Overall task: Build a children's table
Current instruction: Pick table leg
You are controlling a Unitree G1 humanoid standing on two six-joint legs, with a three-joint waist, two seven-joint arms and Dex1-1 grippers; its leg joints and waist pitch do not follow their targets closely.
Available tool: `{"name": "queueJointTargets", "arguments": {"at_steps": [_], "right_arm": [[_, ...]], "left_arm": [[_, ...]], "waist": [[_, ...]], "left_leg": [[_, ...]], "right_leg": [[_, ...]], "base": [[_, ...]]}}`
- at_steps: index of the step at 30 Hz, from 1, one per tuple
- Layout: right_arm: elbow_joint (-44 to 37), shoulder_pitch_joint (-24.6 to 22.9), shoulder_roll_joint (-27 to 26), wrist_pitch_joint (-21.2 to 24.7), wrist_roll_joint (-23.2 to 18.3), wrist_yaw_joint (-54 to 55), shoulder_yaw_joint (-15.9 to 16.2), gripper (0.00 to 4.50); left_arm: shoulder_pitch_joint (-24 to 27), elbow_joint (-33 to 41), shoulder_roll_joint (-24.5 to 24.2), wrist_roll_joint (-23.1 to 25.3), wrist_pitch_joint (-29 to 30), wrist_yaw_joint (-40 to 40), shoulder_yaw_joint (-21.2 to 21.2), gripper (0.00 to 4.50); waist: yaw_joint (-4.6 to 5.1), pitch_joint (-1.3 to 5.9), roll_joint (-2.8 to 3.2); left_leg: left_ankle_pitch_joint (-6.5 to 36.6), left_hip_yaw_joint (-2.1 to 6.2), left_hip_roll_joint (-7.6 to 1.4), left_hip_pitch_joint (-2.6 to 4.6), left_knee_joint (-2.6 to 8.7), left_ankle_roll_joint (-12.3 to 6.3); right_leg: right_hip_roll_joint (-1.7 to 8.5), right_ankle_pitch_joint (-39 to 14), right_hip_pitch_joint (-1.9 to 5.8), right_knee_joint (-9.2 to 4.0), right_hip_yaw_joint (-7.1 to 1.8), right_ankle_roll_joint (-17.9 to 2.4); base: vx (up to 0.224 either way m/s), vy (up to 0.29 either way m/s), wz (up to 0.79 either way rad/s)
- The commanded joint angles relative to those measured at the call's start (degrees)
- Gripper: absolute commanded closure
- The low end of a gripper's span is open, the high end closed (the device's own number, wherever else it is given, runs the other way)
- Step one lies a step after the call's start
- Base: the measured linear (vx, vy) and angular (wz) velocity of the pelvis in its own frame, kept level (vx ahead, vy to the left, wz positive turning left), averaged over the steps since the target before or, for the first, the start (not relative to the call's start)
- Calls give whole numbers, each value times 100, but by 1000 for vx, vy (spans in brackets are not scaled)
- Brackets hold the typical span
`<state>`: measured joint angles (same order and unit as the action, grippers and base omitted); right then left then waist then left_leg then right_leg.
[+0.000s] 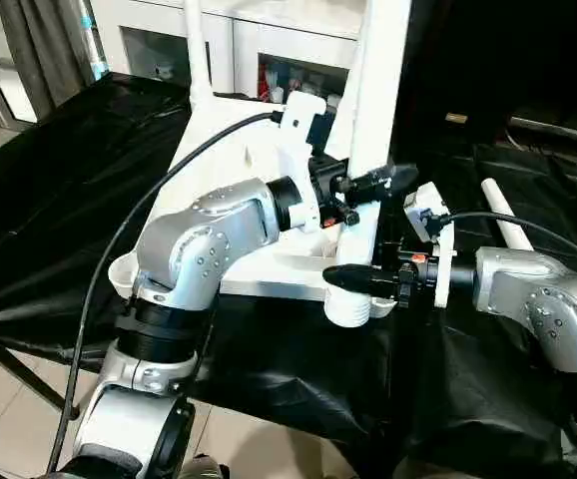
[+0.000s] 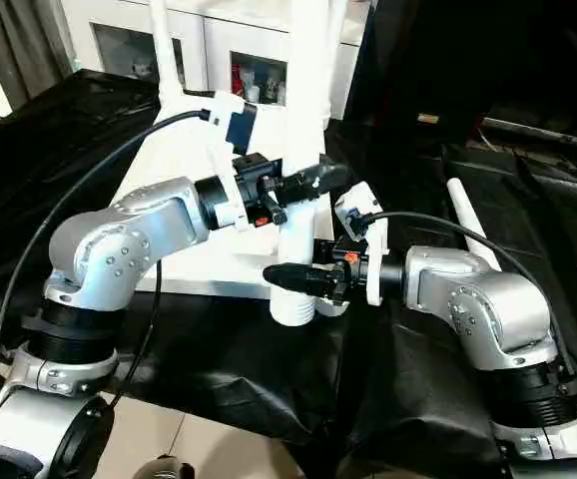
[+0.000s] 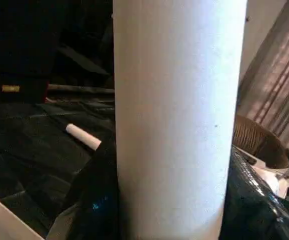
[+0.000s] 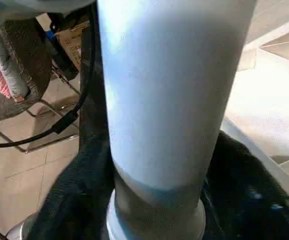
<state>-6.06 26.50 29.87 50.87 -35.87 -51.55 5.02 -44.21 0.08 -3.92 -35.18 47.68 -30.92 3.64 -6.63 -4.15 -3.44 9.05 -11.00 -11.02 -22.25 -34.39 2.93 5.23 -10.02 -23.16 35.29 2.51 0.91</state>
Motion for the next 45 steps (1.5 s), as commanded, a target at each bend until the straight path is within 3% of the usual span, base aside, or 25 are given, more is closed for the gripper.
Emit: {"name": "queueJointTargets", "arguments": {"at_steps": [1,4,6,10,12,17,18,24,30,41,45], "right_arm": [[56,34,12,-65,1,-49,26,220],[74,43,1,-68,7,-61,15,226],[79,42,-9,-75,9,-63,-1,251],[46,13,-26,-72,-3,-44,-31,258],[-6,-27,-33,-60,-24,-27,-49,258],[-81,-104,-68,-238,42,8,-63,258],[-77,-105,-77,-277,60,14,-65,223],[-27,-69,-116,-242,55,50,-85,155],[-27,-52,-114,-209,-14,32,-129,143],[-44,-70,-54,-161,-52,-28,-153,246],[-53,-66,-45,-146,-68,-39,-162,255]], "left_arm": [[-164,153,-6,-48,38,-6,-24,264],[-158,173,-18,-69,55,-29,-19,264],[-154,181,-10,-74,70,-53,-1,264],[-149,193,-1,-92,101,-119,57,264],[-158,190,1,-104,114,-157,90,264],[-166,169,-1,-120,137,-199,127,264],[-166,167,0,-119,137,-200,129,264],[-137,172,0,-97,155,-240,183,264],[-139,187,-20,-104,183,-282,177,264],[-179,118,-72,-97,145,-357,179,264],[-181,117,-91,-97,148,-392,183,264]], "waist": [[-30,472,-77],[-28,477,-81],[-35,478,-45],[-31,478,-61],[-30,482,-15],[-29,488,-12],[-33,492,-12],[-25,485,-10],[-24,487,-6],[-21,489,-3],[-21,488,-3]], "left_leg": [[864,63,-170,113,363,69],[862,62,-167,112,361,75],[887,67,-165,116,362,95],[963,70,-165,116,366,128],[991,75,-165,123,367,154],[995,77,-163,121,367,158],[1001,76,-166,124,366,159],[1061,76,-166,130,370,165],[1050,78,-164,128,371,174],[1055,77,-163,131,369,171],[1055,79,-164,129,370,177]], "right_leg": [[255,-1093,275,-374,-167,-999],[250,-1025,277,-368,-166,-997],[250,-1005,278,-364,-167,-1020],[249,-1064,282,-375,-164,-1014],[246,-1025,280,-372,-164,-1022],[240,-845,292,-360,-162,-1091],[245,-843,291,-362,-162,-1094],[240,-892,287,-365,-162,-1126],[239,-879,293,-362,-163,-1117],[235,-857,296,-359,-162,-1120],[238,-875,296,-361,-163,-1114]], "base": [[0,0,0],[0,0,0],[0,0,0],[0,0,0],[0,0,0],[0,0,0],[0,0,0],[0,0,0],[0,0,0],[0,0,0],[0,0,0]]}}
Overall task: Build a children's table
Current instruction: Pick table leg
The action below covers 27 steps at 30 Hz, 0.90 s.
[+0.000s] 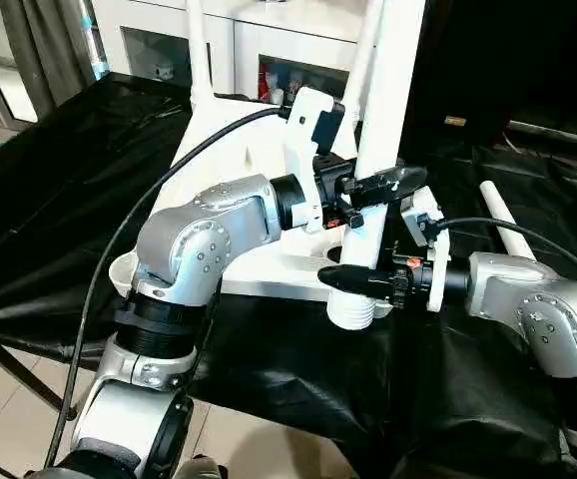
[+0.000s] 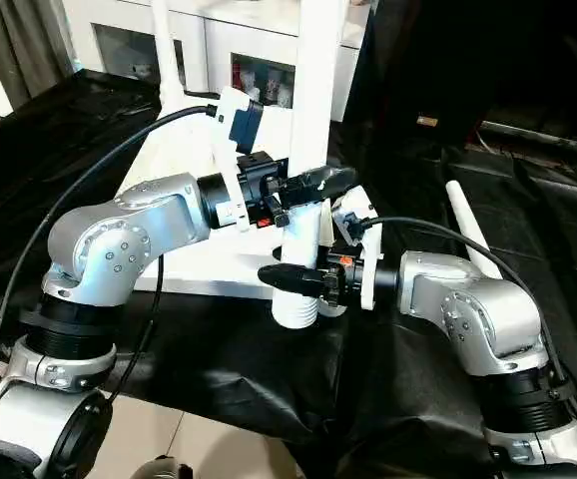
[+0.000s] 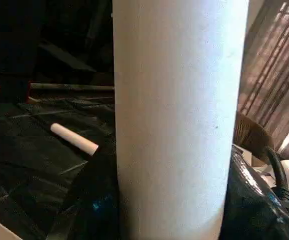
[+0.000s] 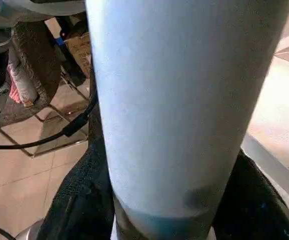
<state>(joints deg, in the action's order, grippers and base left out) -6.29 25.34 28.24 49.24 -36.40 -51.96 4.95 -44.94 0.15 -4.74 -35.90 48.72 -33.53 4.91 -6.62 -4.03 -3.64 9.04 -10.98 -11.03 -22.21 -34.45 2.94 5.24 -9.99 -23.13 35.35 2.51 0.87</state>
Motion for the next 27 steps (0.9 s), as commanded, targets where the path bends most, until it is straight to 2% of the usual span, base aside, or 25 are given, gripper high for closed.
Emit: {"name": "queueJointTargets", "arguments": {"at_steps": [1,2,3,5,8,10,11,13,14,15,17,18,19,20,22,23,24,25,26,27], "right_arm": [[-33,50,121,20,-23,-1,-155,256],[-43,48,125,25,-34,2,-154,256],[-51,44,122,25,-35,8,-152,256],[-65,38,113,27,-35,19,-150,256],[-100,12,92,22,-34,44,-147,256],[-132,-20,64,14,-39,78,-157,257],[-156,-72,-15,-27,-38,189,-218,257],[-162,-111,-124,-79,-44,338,-307,257],[-156,-136,-242,-128,-53,491,-397,257],[-124,-163,-472,-237,-54,800,-565,257],[-81,-176,-710,-371,-28,1130,-722,257],[-81,-176,-710,-371,-28,1130,-722,257],[-16,-200,-969,-608,77,1555,-894,257],[13,-208,-1061,-694,120,1718,-960,257],[205,-264,-1251,-1136,441,2308,-1183,257],[260,-309,-1233,-1267,609,2444,-1194,257],[358,-432,-1134,-1561,1020,2690,-1156,257],[377,-569,-1028,-1701,1265,2783,-1126,257],[377,-569,-1028,-1701,1265,2783,-1126,257],[363,-717,-997,-1876,1376,2793,-1165,257]], "left_arm": [[-109,111,-13,-27,42,-138,58,264],[-119,97,-22,19,-4,-123,76,264],[-122,94,-34,71,-27,-95,103,229],[-132,46,12,20,45,-44,60,194],[-143,23,74,-106,127,-41,-24,185],[-137,20,127,-110,71,11,-67,161],[-112,-16,274,-28,-332,85,-150,154],[-87,-14,444,-125,-603,105,-308,151],[-40,45,612,-301,-787,99,-480,151],[-2,79,865,-552,-1029,162,-756,151],[-2,57,1069,-785,-1175,264,-1022,151],[-2,57,1069,-785,-1175,264,-1022,151],[-31,-21,1197,-967,-1296,369,-1270,151],[-44,-55,1232,-1024,-1342,395,-1352,151],[-74,-228,1047,-713,-1527,361,-1314,151],[-44,-298,854,-407,-1647,231,-1111,151],[48,-470,344,436,-2030,-82,-512,151],[164,-736,-213,1315,-2463,-436,257,151],[164,-736,-213,1315,-2463,-436,257,151],[272,-1149,-749,2193,-3037,-765,1071,151]], "waist": [[-22,479,21],[-21,480,23],[-21,478,24],[-24,481,42],[-17,480,33],[-21,484,31],[-18,475,32],[-19,479,14],[-20,484,28],[-13,482,17],[-5,483,33],[8,483,22],[11,477,36],[19,473,38],[29,468,33],[31,471,39],[-1,471,42],[31,465,46],[32,473,78],[53,479,111]], "left_leg": [[1049,79,-165,125,378,177],[1058,76,-165,133,375,180],[1059,78,-165,129,377,179],[1063,80,-166,134,377,187],[1050,75,-160,128,375,194],[1050,76,-162,130,369,182],[1066,78,-164,124,378,169],[1101,74,-162,115,373,167],[1098,80,-165,117,374,170],[1081,72,-162,108,369,156],[1093,75,-161,104,370,171],[1119,69,-156,102,372,175],[1189,69,-163,128,378,199],[1229,70,-151,119,384,201],[1336,71,-149,132,401,273],[1331,73,-142,133,403,296],[1316,102,-154,160,424,290],[1293,105,-145,155,445,356],[1338,96,-148,179,452,405],[1328,113,-144,144,461,453]], "right_leg": [[236,-863,292,-364,-161,-1112],[235,-854,288,-366,-161,-1120],[235,-852,291,-365,-161,-1121],[237,-854,291,-363,-162,-1112],[235,-810,294,-361,-162,-1145],[235,-776,298,-362,-162,-1162],[235,-800,295,-377,-163,-1163],[249,-839,306,-389,-162,-1167],[254,-838,308,-384,-161,-1165],[256,-790,303,-384,-164,-1190],[257,-769,297,-377,-161,-1232],[253,-800,292,-382,-160,-1239],[244,-920,271,-396,-162,-1190],[234,-985,267,-406,-157,-1166],[228,-1246,249,-446,-154,-982],[221,-1300,243,-449,-153,-899],[223,-1485,216,-516,-144,-657],[199,-1569,224,-492,-157,-440],[191,-1597,212,-486,-171,-254],[197,-1481,237,-453,-167,-271]], "base": [[0,0,0],[0,0,0],[0,0,0],[0,0,0],[0,0,0],[0,0,0],[0,0,0],[0,0,0],[0,0,0],[0,0,0],[0,0,0],[0,0,0],[0,0,0],[0,0,0],[0,0,0],[0,0,0],[0,0,0],[0,0,0],[0,0,0],[0,0,0]]}}
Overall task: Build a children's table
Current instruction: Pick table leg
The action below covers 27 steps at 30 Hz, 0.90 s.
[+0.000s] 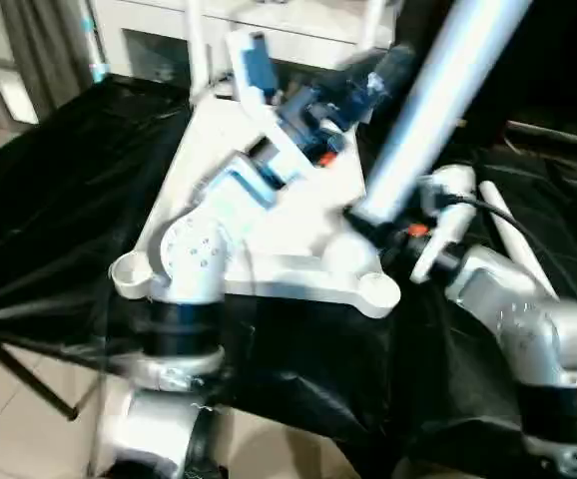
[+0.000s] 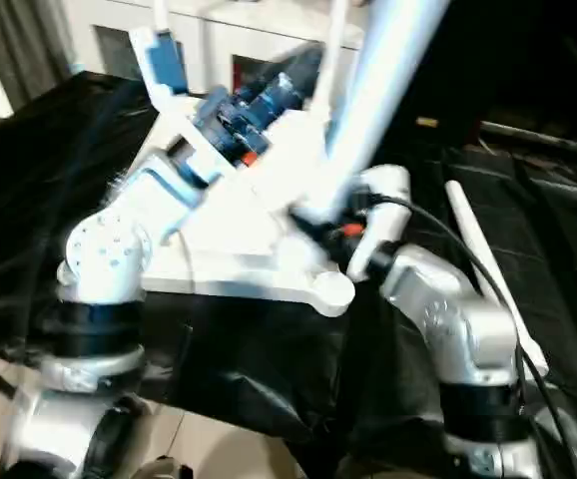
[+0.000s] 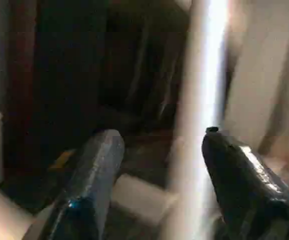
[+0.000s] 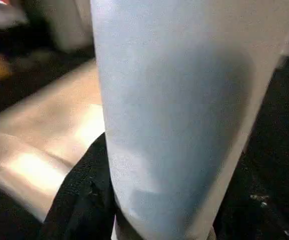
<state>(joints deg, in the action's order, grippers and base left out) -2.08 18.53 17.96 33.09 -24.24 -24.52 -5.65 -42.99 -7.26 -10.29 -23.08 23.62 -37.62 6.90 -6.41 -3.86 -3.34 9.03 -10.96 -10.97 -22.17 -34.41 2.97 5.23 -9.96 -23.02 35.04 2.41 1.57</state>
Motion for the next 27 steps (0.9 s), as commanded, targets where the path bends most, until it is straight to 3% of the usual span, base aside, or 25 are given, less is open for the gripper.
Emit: {"name": "queueJointTargets", "arguments": {"at_steps": [1,3,5,7,8,9,10,11,12,15,16,18,19,20,23,24,26,27], "right_arm": [[-58,-36,30,-261,160,50,-105,257],[-89,-184,70,-341,264,128,-125,257],[-103,-232,95,-358,326,202,-131,257],[-166,-362,118,-436,402,375,-201,257],[-195,-398,119,-461,411,392,-208,257],[-224,-418,117,-446,403,392,-207,257],[-295,-468,107,-415,395,386,-206,257],[-295,-468,107,-415,395,386,-206,257],[-356,-512,95,-400,405,374,-201,257],[-567,-649,80,-337,358,374,-188,257],[-611,-690,79,-330,342,379,-172,257],[-689,-782,68,-338,333,368,-125,257],[-717,-817,56,-336,328,365,-114,257],[-751,-859,43,-341,333,368,-102,257],[-847,-943,26,-317,331,385,-101,257],[-944,-1001,37,-255,290,379,-130,257],[-1006,-1057,66,-201,253,342,-149,257],[-1011,-1080,86,-187,245,316,-145,257]], "left_arm": [[78,-408,-193,912,-527,-356,872,151],[204,-839,-522,1415,-919,-683,1466,151],[249,-994,-554,1452,-990,-833,1589,151],[281,-1482,-479,1513,-1301,-1279,1839,151],[266,-1630,-475,1581,-1414,-1406,1937,151],[260,-1692,-472,1605,-1459,-1476,1979,151],[244,-1868,-452,1693,-1601,-1663,2060,151],[244,-1868,-452,1693,-1601,-1663,2060,151],[196,-2108,-416,1780,-1759,-1776,2132,151],[-110,-3051,-345,2155,-2367,-1929,2327,151],[-213,-3280,-316,2198,-2436,-1910,2305,179],[-405,-3646,-308,2257,-2596,-1904,2250,186],[-469,-3761,-332,2271,-2649,-1940,2235,190],[-511,-3857,-353,2276,-2694,-1990,2211,200],[-592,-4062,-399,2301,-2797,-2075,2157,227],[-639,-4210,-435,2297,-2827,-2188,2118,233],[-701,-4474,-425,2287,-2925,-2385,2058,245],[-725,-4601,-421,2274,-2970,-2483,2015,258]], "waist": [[22,471,72],[47,491,111],[65,490,103],[75,490,152],[82,476,115],[83,476,110],[102,461,157],[106,460,147],[110,459,231],[140,455,206],[115,467,325],[142,468,280],[137,468,326],[147,461,309],[147,475,347],[154,479,328],[149,478,358],[142,482,345]], "left_leg": [[1318,118,-146,144,460,429],[1268,107,-148,151,447,436],[1235,83,-141,146,437,430],[1285,68,-144,152,426,398],[1416,66,-145,143,435,364],[1461,68,-145,143,438,348],[1591,64,-143,150,443,324],[1663,72,-146,141,444,298],[1703,85,-144,146,449,296],[1843,85,-129,139,448,255],[1844,105,-134,155,445,269],[1853,106,-128,136,451,257],[1858,104,-124,143,445,239],[1884,94,-124,145,445,216],[1809,93,-128,138,433,151],[1764,83,-121,136,431,106],[1740,83,-123,139,430,92],[1704,83,-127,138,434,72]], "right_leg": [[199,-1459,220,-457,-157,-304],[197,-1127,215,-397,-164,-425],[199,-850,220,-364,-172,-672],[217,-717,222,-354,-174,-974],[221,-873,231,-379,-173,-1004],[229,-964,234,-386,-174,-1005],[233,-1163,221,-426,-183,-994],[243,-1336,233,-429,-185,-962],[250,-1404,226,-435,-187,-957],[245,-1734,220,-500,-182,-862],[264,-1747,220,-478,-187,-852],[251,-1672,241,-487,-170,-899],[256,-1708,229,-484,-170,-929],[255,-1749,220,-509,-172,-946],[250,-1640,231,-483,-174,-1041],[240,-1639,230,-488,-168,-1059],[248,-1641,224,-490,-172,-1082],[245,-1600,229,-482,-174,-1093]], "base": [[0,0,0],[0,0,0],[0,0,0],[0,0,0],[0,0,0],[0,0,0],[0,0,0],[0,0,0],[0,0,0],[0,0,0],[0,0,0],[0,0,0],[0,0,0],[0,0,0],[0,0,0],[0,0,0],[0,0,0],[0,0,0]]}}
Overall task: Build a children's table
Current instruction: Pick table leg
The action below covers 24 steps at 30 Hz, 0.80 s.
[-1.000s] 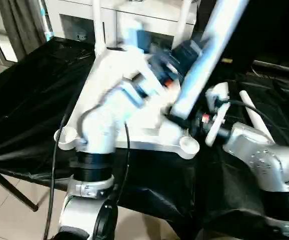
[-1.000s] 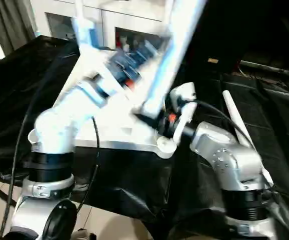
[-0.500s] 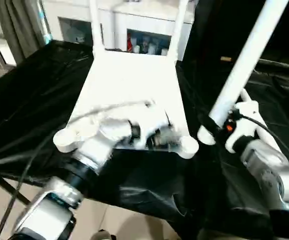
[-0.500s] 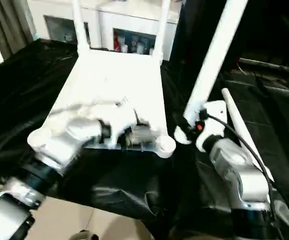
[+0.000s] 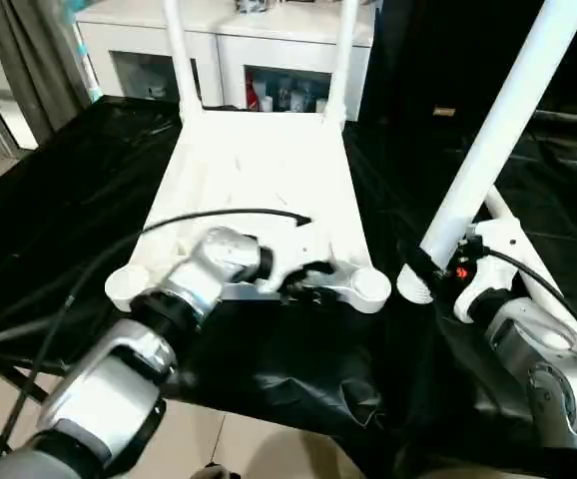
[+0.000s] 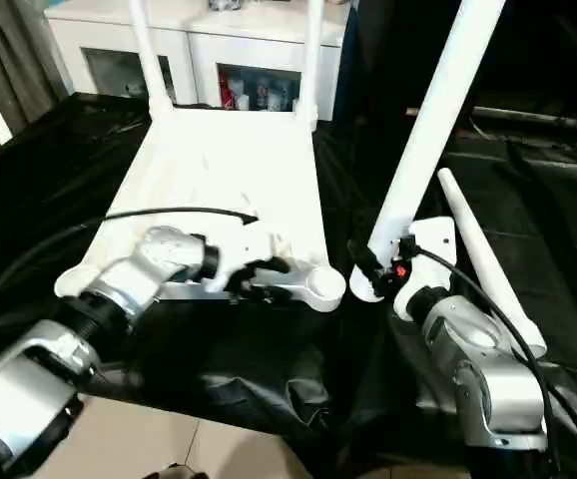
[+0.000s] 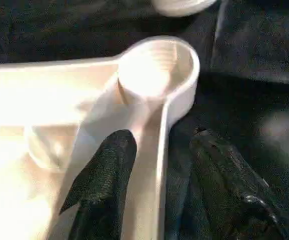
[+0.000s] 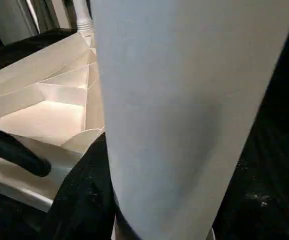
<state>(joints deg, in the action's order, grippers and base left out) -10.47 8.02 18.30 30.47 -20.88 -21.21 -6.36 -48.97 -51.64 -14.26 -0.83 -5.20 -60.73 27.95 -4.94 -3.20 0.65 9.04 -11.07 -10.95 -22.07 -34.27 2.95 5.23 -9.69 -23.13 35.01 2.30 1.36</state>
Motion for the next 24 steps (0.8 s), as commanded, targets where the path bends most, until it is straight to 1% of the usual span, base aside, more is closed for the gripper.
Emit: {"name": "queueJointTargets", "arguments": {"at_steps": [1,3,5,9,12,13,16,18,19,21,22,23,24], "right_arm": [[-173,-35,56,77,-91,-21,-71,257],[-133,-38,57,71,-94,-46,-55,257],[-123,-15,63,78,-84,-97,-7,257],[-162,26,48,132,-99,-125,50,257],[-195,16,44,158,-101,-148,81,257],[-203,7,48,157,-100,-158,86,257],[-223,-16,47,164,-99,-165,92,257],[-246,-32,49,180,-104,-172,94,257],[-263,-40,54,191,-109,-178,92,257],[-280,-47,57,202,-114,-181,90,257],[-280,-47,57,202,-114,-181,90,257],[-296,-54,60,212,-116,-186,83,257],[-322,-68,62,225,-116,-181,71,257]], "left_arm": [[-133,-192,-23,47,-101,-191,-100,271],[-162,-372,-36,0,-157,-312,-181,279],[-190,-496,-58,50,-258,-250,-209,304],[-295,-751,-74,264,-440,-99,-182,329],[-370,-909,-29,317,-534,-126,-233,359],[-382,-930,-17,327,-544,-124,-239,359],[-427,-1026,19,373,-590,-136,-229,388],[-460,-1130,58,418,-653,-170,-204,395],[-477,-1207,83,479,-712,-185,-172,405],[-489,-1262,99,525,-747,-212,-143,423],[-489,-1262,99,525,-747,-212,-143,428],[-508,-1338,122,574,-792,-251,-142,433],[-530,-1426,142,629,-823,-302,-163,433]], "waist": [[-11,417,-38],[-10,413,-48],[-16,414,-51],[-10,401,-58],[-15,406,-53],[-14,396,-62],[-12,391,-60],[-10,388,-38],[-6,386,-47],[0,381,-28],[-1,381,-35],[4,380,-24],[6,380,-32]], "left_leg": [[1719,100,-142,137,425,85],[1765,95,-138,136,424,77],[1795,100,-147,139,428,80],[1826,102,-150,135,438,82],[1818,104,-151,138,437,90],[1830,103,-149,133,441,90],[1859,104,-154,138,442,86],[1891,106,-155,140,443,91],[1918,107,-155,143,448,94],[1980,110,-152,147,452,112],[1991,115,-156,144,455,117],[2004,114,-156,141,459,123],[2011,115,-155,142,460,126]], "right_leg": [[254,-1604,235,-470,-163,-1092],[267,-1651,233,-481,-161,-1121],[274,-1695,228,-482,-160,-1115],[274,-1791,221,-496,-161,-1063],[282,-1815,224,-496,-164,-1050],[283,-1838,224,-502,-163,-1052],[286,-1861,220,-503,-166,-1069],[289,-1881,214,-509,-168,-1079],[282,-1887,211,-515,-166,-1071],[281,-1920,210,-522,-166,-1060],[286,-1927,215,-524,-166,-1057],[285,-1917,212,-530,-170,-1065],[285,-1920,213,-530,-167,-1062]], "base": [[0,0,0],[0,0,0],[0,0,0],[0,0,0],[0,0,0],[0,0,0],[0,0,0],[0,0,0],[0,0,0],[0,0,0],[0,0,0],[0,0,0],[0,0,0]]}}
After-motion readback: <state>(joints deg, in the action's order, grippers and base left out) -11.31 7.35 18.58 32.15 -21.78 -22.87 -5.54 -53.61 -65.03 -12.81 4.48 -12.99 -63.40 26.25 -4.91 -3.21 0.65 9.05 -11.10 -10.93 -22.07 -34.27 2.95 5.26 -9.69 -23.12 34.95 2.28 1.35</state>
